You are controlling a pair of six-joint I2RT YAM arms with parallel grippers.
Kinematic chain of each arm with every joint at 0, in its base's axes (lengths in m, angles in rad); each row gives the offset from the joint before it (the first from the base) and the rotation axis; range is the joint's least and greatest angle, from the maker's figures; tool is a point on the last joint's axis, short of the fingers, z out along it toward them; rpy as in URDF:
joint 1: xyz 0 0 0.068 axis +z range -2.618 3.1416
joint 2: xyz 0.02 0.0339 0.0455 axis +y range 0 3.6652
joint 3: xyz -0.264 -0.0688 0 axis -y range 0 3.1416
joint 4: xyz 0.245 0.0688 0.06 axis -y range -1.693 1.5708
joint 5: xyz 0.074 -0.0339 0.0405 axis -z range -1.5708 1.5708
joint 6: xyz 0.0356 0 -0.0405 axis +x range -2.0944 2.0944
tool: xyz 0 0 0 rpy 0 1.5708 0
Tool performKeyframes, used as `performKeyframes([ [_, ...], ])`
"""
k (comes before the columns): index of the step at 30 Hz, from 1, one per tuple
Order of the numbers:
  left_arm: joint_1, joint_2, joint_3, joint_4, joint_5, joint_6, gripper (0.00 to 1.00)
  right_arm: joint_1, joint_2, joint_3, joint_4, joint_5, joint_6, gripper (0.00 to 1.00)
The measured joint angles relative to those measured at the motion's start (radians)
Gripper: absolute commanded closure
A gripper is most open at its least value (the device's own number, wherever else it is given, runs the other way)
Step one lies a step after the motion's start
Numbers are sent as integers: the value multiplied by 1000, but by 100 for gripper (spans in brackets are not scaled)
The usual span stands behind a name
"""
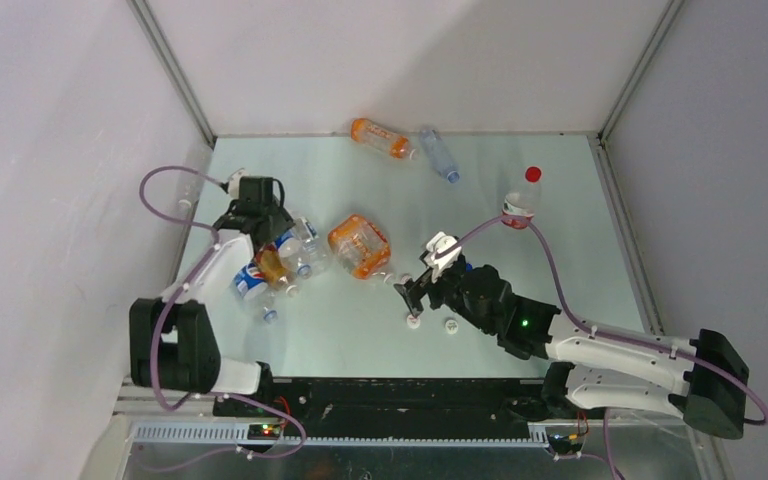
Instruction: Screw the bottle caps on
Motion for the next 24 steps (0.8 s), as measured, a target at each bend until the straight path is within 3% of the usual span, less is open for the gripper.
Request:
performKeyframes([
  [5,-16,-134,-6,-39,19,-114,59,36,43,0,117,-47,-44,9],
  [10,-112,-270,-53,-65,13,-262,58,113,148,0,270,-79,-143,10],
  [18,-300,-362,-56,-135,11,-459,55,149,313,-18,500,-88,-302,14],
  [24,-356,-408,-56,-158,12,-528,54,155,361,-21,613,-88,-385,16],
])
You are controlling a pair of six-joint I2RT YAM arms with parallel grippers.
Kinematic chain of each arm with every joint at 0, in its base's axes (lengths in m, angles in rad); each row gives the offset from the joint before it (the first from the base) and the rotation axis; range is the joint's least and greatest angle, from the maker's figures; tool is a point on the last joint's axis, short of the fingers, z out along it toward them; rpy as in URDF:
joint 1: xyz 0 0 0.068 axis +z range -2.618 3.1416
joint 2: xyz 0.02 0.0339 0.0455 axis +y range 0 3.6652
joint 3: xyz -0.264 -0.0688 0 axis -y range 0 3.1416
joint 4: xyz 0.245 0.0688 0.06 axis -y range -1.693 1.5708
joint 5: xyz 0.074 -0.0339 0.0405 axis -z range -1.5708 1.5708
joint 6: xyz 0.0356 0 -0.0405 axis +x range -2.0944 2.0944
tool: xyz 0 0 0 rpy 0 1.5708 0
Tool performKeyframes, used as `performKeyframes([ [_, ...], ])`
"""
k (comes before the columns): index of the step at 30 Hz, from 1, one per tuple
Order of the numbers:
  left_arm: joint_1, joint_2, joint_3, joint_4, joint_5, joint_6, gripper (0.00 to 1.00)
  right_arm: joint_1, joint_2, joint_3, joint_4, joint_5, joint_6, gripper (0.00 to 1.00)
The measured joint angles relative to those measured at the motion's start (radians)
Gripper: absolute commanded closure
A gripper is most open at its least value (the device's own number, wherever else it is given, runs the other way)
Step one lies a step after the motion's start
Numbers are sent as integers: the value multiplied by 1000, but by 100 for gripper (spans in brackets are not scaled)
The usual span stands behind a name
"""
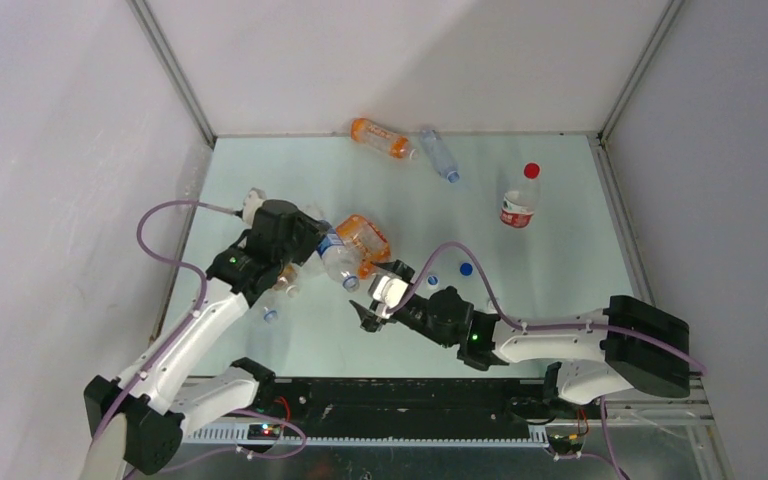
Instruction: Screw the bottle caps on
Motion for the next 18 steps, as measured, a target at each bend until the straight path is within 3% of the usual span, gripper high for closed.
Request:
performKeyframes([
  [9,-35,-3,0,-7,-1,-45,53,20,8,0,77,19,-77,23],
  [18,-42,-3,0,-4,-3,-62,53,22,37,0,112,46,-104,50],
])
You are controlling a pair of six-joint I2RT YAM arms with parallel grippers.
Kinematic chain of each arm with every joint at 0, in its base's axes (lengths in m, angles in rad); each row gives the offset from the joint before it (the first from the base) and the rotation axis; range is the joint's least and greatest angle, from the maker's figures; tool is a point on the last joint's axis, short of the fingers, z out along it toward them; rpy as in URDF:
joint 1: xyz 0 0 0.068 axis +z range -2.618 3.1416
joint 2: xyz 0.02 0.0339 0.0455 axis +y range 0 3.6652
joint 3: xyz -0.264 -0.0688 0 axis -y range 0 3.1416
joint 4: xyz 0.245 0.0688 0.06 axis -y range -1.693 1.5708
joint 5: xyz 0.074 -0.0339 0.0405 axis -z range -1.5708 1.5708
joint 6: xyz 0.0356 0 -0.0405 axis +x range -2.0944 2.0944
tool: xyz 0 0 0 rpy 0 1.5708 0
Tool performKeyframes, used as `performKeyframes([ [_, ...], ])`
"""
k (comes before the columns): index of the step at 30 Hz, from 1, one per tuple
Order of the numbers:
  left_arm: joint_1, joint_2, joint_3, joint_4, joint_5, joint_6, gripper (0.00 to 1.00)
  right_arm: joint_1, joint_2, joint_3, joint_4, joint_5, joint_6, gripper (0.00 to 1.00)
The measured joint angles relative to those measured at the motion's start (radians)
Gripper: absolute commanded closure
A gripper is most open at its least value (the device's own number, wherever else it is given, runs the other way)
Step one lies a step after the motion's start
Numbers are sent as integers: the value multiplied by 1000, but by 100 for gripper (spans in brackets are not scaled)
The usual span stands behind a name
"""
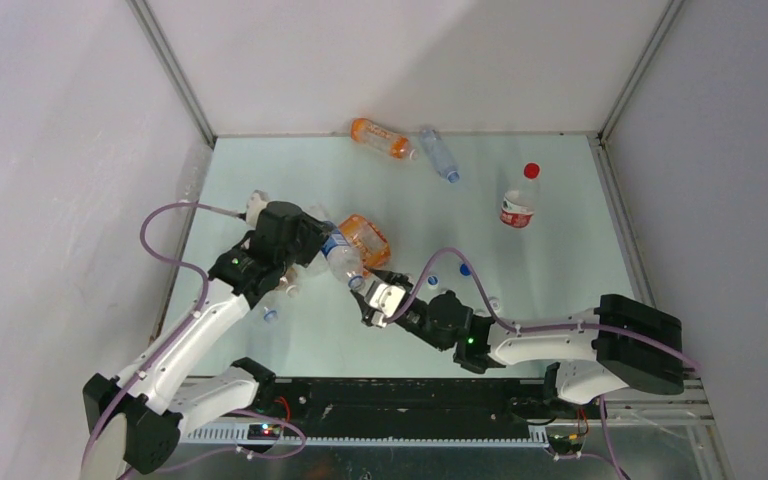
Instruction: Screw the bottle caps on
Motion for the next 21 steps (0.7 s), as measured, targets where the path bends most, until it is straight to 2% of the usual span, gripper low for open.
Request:
performKeyframes([
  [3,0,0,0,6,-4,-7,53,4,8,0,14,0,-6,58],
  [5,0,0,0,11,-6,-10,52,6,10,-1,15,0,-7,69],
  [10,0,0,0,15,-23,-26,50,6,10,-3,19,10,-6,86],
  [11,0,0,0,15,-24,-30,51,5,10,-3,18,11,-6,92],
  [13,-1,0,-5,20,-24,-32,51,5,10,-3,18,11,-3,96],
  [15,-2,-3,-19,29,-25,-40,51,5,10,-4,13,11,2,92],
  [18,-2,-5,-38,37,-24,-55,52,5,10,-6,6,11,12,68],
  [21,-2,-6,-45,40,-24,-61,52,6,10,-9,5,11,16,57],
])
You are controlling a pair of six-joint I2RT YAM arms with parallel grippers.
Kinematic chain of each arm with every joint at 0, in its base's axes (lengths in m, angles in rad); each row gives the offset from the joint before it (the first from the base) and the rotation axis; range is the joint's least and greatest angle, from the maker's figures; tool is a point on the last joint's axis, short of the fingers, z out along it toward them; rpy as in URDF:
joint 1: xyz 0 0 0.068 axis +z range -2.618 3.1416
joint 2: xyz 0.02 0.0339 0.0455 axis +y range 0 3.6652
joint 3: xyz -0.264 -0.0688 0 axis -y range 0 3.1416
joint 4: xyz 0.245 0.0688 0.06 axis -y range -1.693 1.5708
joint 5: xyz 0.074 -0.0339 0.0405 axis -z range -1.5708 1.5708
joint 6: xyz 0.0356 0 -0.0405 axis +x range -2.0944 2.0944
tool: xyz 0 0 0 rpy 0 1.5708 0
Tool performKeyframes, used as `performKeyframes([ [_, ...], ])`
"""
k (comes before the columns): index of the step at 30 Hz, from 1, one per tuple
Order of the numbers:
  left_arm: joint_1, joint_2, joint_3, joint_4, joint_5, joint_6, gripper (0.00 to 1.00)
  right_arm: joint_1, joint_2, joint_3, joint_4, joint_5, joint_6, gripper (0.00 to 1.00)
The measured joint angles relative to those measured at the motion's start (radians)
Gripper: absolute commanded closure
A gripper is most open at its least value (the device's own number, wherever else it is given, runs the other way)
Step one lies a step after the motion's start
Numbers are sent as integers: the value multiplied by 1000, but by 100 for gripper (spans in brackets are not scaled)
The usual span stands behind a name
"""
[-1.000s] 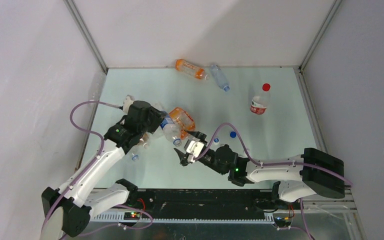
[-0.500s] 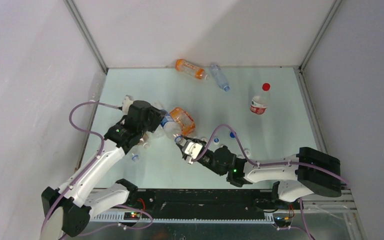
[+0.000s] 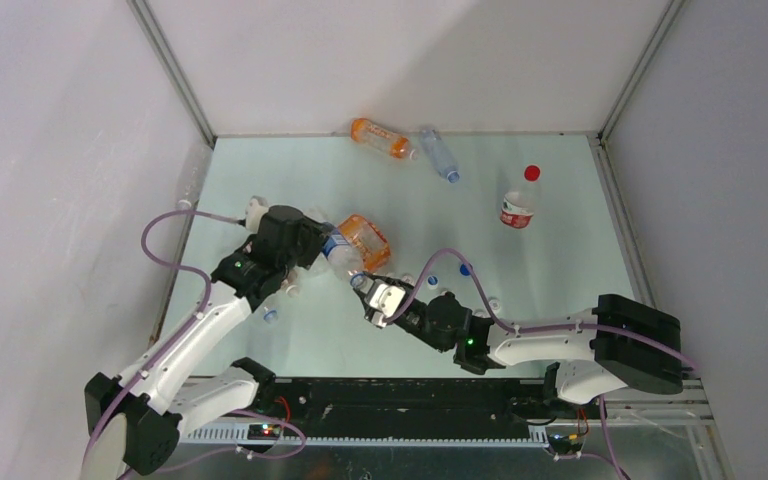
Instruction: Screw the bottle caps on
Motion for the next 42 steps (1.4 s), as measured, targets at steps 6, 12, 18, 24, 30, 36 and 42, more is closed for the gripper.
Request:
performKeyframes([
  [6,-8,0,0,3,0,-5,53,0,-1,0,12,1,2,45],
  [12,-12,0,0,4,0,-6,53,0,-1,0,33,5,-5,45],
  [18,-14,0,0,8,0,-13,51,0,7,0,47,6,-8,65],
  [24,-15,-2,-3,6,-33,-14,32,2,13,0,48,22,-13,100],
  [30,-22,-61,-46,14,-57,84,11,-32,-67,0,-90,-26,52,100],
  [36,-24,-215,-103,119,-56,517,2,-149,-298,0,-362,-167,175,100],
  [42,-25,-336,-129,239,246,1111,5,-358,-562,11,-679,-395,293,100],
])
